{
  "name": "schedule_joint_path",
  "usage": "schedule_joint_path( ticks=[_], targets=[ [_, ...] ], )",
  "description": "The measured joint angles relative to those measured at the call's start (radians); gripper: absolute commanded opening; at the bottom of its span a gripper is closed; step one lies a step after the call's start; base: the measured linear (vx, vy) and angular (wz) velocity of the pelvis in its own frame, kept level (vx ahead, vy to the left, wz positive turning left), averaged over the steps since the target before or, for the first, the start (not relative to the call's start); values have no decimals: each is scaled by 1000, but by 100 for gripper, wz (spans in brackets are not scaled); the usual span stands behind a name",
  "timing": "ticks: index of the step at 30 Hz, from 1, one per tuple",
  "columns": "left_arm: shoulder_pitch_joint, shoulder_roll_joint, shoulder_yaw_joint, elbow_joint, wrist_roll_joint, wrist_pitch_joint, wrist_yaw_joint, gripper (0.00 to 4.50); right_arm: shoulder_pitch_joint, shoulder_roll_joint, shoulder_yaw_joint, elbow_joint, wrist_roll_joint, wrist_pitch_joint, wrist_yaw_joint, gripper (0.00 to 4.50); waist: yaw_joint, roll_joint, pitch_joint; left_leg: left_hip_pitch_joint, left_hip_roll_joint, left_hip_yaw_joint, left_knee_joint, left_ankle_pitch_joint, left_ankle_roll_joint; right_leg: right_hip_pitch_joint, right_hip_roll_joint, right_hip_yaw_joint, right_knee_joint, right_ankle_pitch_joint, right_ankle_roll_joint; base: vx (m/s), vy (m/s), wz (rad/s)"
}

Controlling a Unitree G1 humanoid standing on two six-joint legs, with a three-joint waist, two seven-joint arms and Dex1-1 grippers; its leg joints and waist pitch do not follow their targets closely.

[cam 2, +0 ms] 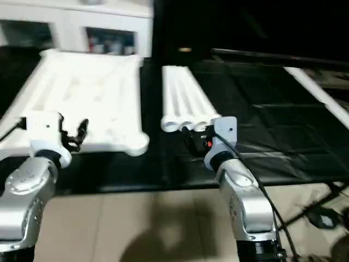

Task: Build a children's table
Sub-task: Move to table

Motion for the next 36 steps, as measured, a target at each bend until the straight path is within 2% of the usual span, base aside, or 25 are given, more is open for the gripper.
schedule_joint_path(
  ticks=[1,3,5,6,7,8,9,10,11,12,13,14,15,16,17,18,19,20,21,22,23,25,28,32,36],
  targets=[
    [0,-2,-1,0,-1,0,0,310,0,-7,0,0,-4,-2,0,450,1,-2,0,-6,-1,1,-1,-1,0,4,0,1,0,0,0,103,-11,11],
    [-12,-11,-17,0,-8,1,-2,310,6,-33,-7,0,-14,-4,0,450,0,7,-3,-33,-4,-26,16,-14,24,9,-9,-35,-11,-6,3,110,-6,22],
    [-10,-8,-13,0,-9,1,-2,310,6,-48,-3,0,-29,-5,4,450,12,19,-7,-58,1,-44,36,-22,41,26,-11,-76,-25,-19,10,160,21,47],
    [-9,-6,-8,0,-8,1,-2,310,5,-50,7,0,-34,-6,10,450,18,20,-7,-59,-1,-56,35,-25,38,39,-10,-87,-38,-23,14,189,33,56],
    [-7,-2,-1,0,-8,1,-1,310,2,-45,25,0,-44,-9,15,450,16,21,-7,-51,-13,-75,31,-28,39,48,-7,-90,-43,-31,17,256,35,64],
    [-3,0,6,2,-8,3,-1,310,-2,-35,52,0,-47,-10,22,450,13,19,-7,-43,-33,-93,24,-31,42,46,-3,-78,-21,-54,-9,256,35,64],
    [3,7,25,2,-6,6,2,310,-15,-10,78,-1,-42,-11,33,450,16,9,-10,-20,-47,-97,21,-42,43,11,8,-21,94,-91,-24,277,8,48],
    [5,14,31,1,-5,9,2,310,-19,5,84,-4,-28,-11,41,450,22,9,-10,-4,-54,-96,23,-53,42,-18,19,4,168,-99,-16,214,-16,19],
    [2,18,35,-5,-3,8,2,310,-20,9,86,-11,-16,-11,45,450,27,-1,-15,11,-63,-88,21,-65,41,-68,29,25,202,-102,-4,214,-16,19],
    [2,17,35,-6,-2,8,2,310,-21,6,84,-12,-12,-10,46,450,27,-13,-20,23,-74,-80,17,-73,39,-101,26,38,194,-95,3,172,-27,7],
    [2,16,34,-7,-2,8,1,310,-20,3,84,-12,-11,-10,45,450,24,-33,-21,37,-86,-63,14,-81,36,-120,21,55,148,-81,-2,172,-67,6],
    [1,16,33,-8,-2,8,1,310,-19,-3,82,-12,-11,-8,45,450,21,-70,-24,53,-107,-36,17,-96,28,-117,5,88,87,-14,-18,172,-67,6],
    [3,0,26,-2,-2,9,0,310,-7,-18,74,-11,-12,-8,45,450,25,-72,-20,67,-104,-23,38,-114,44,-101,10,100,98,-14,-23,187,-71,18],
    [7,-6,0,-3,-5,9,-5,310,5,-27,63,-6,-13,-5,45,450,43,-61,-17,67,-95,-30,71,-128,79,-83,24,103,90,-21,-29,197,-33,0],
    [7,4,-11,-3,-9,8,-19,310,9,-32,56,0,-12,0,47,450,53,-52,-11,35,-93,-51,147,-125,74,-62,32,102,80,-24,-37,197,-33,0],
    [7,14,-10,-4,-10,5,-25,310,10,-32,55,-1,-12,1,48,450,55,-51,-11,10,-91,-62,173,-116,57,-48,34,102,77,-30,-41,173,-14,-17],
    [7,22,-7,-5,-13,-1,-28,310,8,-32,55,-2,-12,1,50,450,60,-47,-10,-13,-83,-70,172,-101,31,-35,36,99,76,-36,-42,143,-2,-7],
    [7,28,-5,-11,-21,-3,-44,310,7,-32,51,-5,-12,3,52,450,66,-27,-11,-49,-55,-77,134,-71,-12,-18,46,83,72,-43,-44,143,-2,-7],
    [6,32,-5,-20,-27,-3,-55,310,5,-33,49,-10,-12,6,53,450,68,-3,-15,-66,-23,-79,53,-28,-22,-12,63,70,72,-49,-43,126,54,-1],
    [2,43,-7,-25,-31,-6,-71,310,4,-27,46,-12,-9,8,56,450,71,16,-15,-81,2,-79,43,51,-13,-11,74,60,82,-58,-34,126,112,1],
    [4,68,-9,-20,-34,-5,-93,310,8,-23,57,-12,-4,21,66,450,67,22,-11,-85,2,-78,49,43,-7,-19,72,59,90,-62,-33,126,112,1],
    [3,85,-2,-14,-36,-5,-113,310,3,-47,74,-22,-13,17,71,450,69,15,-16,-91,-7,-76,49,41,-1,-30,61,65,89,-57,-21,82,95,3],
    [0,97,-14,2,-52,-10,-177,310,3,-74,41,-55,16,35,90,450,72,12,-18,-91,-17,-57,32,51,5,-32,52,82,84,-51,4,-2,54,-3],
    [-4,156,-115,34,-77,-69,-320,310,6,-139,26,-106,50,116,138,450,68,14,-15,-71,-10,-23,-3,60,-1,-28,43,86,72,-43,-5,-67,-2,-3],
    [-7,188,-129,40,-141,-83,-451,310,-16,-148,-10,-150,96,182,157,450,63,21,-11,-64,-3,-11,-5,60,-1,-32,38,84,72,-38,-5,-63,-4,-10]
  ],
)
